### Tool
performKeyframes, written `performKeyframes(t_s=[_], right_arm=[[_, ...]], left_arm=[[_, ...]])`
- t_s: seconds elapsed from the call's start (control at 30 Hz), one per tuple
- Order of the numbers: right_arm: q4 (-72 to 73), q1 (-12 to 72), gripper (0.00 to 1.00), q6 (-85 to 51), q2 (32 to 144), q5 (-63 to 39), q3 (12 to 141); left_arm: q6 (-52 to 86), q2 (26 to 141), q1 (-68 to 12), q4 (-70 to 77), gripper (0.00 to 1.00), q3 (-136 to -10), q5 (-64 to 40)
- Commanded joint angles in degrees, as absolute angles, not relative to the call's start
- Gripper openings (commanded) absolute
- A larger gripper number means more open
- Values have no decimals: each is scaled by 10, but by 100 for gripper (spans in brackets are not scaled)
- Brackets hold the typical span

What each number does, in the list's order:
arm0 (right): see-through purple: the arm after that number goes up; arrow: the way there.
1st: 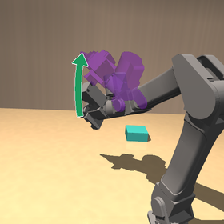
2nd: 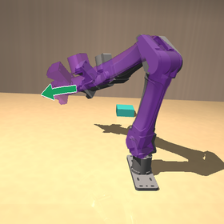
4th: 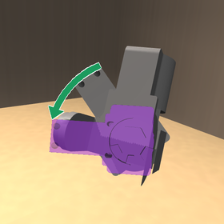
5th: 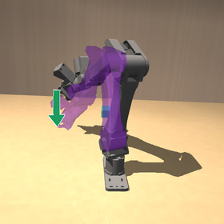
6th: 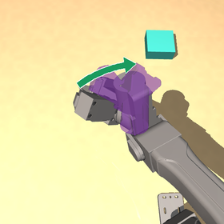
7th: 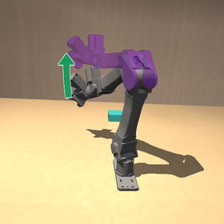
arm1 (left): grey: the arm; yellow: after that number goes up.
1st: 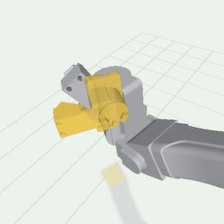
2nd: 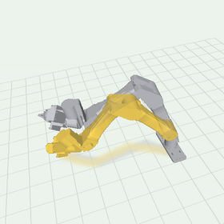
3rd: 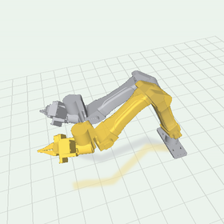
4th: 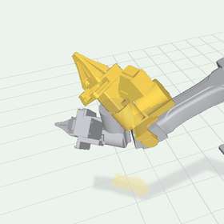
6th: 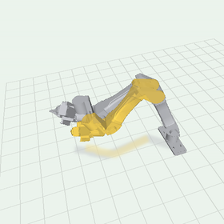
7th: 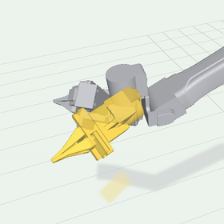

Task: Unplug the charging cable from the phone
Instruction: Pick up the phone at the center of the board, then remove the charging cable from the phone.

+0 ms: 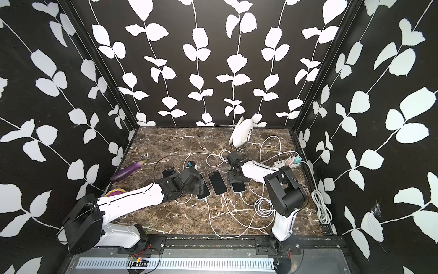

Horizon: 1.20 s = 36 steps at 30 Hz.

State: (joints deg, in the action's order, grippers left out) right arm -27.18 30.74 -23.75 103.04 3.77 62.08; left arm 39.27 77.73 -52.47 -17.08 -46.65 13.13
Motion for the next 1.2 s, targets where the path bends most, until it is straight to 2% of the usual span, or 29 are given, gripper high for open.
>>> performKeyframes(t_s=[0.0, 0.17, 0.23, 0.3, 0.57, 0.77, 0.93, 1.07, 1.17], right_arm=[[-287, 300, 43, -237, 1026, 54, 604], [-282, 300, 11, -232, 995, 52, 601], [-280, 300, 3, -228, 982, 55, 600], [-278, 300, 0, -226, 970, 56, 598], [-273, 300, 0, -235, 952, 52, 601], [-260, 299, 0, -244, 928, 46, 597], [-275, 300, 0, -244, 907, 46, 604], [-282, 300, 0, -243, 890, 38, 607], [-284, 300, 0, -243, 881, 41, 606]], left_arm=[[388, 775, -549, -91, 82, -447, 125], [379, 785, -593, 5, 80, -423, 127], [382, 796, -608, 42, 80, -418, 130], [393, 812, -614, 63, 80, -417, 131], [410, 861, -643, 158, 77, -413, 101], [366, 922, -708, 378, 69, -366, 83], [426, 1010, -729, 539, 62, -339, 79], [444, 1054, -733, 602, 62, -345, 76], [445, 1073, -733, 622, 66, -359, 63]])
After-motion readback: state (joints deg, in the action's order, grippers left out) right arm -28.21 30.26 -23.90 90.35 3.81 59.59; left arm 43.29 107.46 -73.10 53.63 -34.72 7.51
